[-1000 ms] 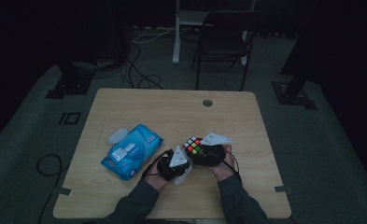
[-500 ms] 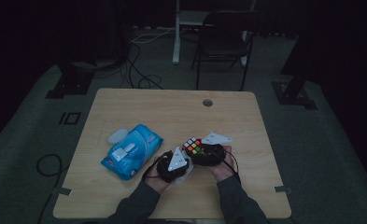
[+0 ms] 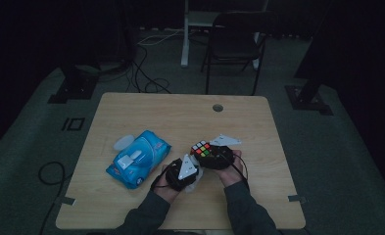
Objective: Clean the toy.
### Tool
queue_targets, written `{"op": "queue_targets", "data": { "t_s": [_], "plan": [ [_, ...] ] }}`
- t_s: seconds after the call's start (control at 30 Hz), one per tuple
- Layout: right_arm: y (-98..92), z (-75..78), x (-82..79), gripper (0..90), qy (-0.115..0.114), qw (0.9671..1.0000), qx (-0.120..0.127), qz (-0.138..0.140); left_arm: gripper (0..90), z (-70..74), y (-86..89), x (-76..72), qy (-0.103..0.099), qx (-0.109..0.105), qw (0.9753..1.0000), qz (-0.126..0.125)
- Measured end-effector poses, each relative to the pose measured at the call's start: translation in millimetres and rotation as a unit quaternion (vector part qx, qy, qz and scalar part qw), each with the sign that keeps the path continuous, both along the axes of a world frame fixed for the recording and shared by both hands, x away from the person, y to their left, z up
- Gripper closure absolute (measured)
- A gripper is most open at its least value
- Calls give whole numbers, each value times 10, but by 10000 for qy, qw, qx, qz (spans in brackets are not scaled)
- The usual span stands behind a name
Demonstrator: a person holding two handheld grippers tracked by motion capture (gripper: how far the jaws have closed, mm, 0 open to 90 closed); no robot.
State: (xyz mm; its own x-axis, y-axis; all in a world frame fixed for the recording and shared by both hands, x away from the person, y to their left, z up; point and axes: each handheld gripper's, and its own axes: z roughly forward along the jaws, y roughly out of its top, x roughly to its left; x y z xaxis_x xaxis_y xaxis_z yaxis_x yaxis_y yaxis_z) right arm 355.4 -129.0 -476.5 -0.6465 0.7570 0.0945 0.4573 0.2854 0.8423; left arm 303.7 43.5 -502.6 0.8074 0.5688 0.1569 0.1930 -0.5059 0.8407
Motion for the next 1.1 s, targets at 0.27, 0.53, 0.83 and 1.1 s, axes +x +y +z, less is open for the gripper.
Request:
{"op": "queue_targets", "data": {
  "t_s": [0.27,0.53,0.83,1.1],
  "plan": [
    [12,6,50,339,75,9998,92,-136,835,-2,-44,28,24,-125,9999,-49],
    [31,9,55,339,91,9998,96,-173,835,-37,-112,83,49,-200,9998,16],
    [6,19,59,340,177,9994,215,-226,836,-60,-176,124,46,-244,9997,-58],
    [19,27,40,340,244,9989,375,-113,837,-105,-215,134,59,-374,9993,35]
  ]
}}
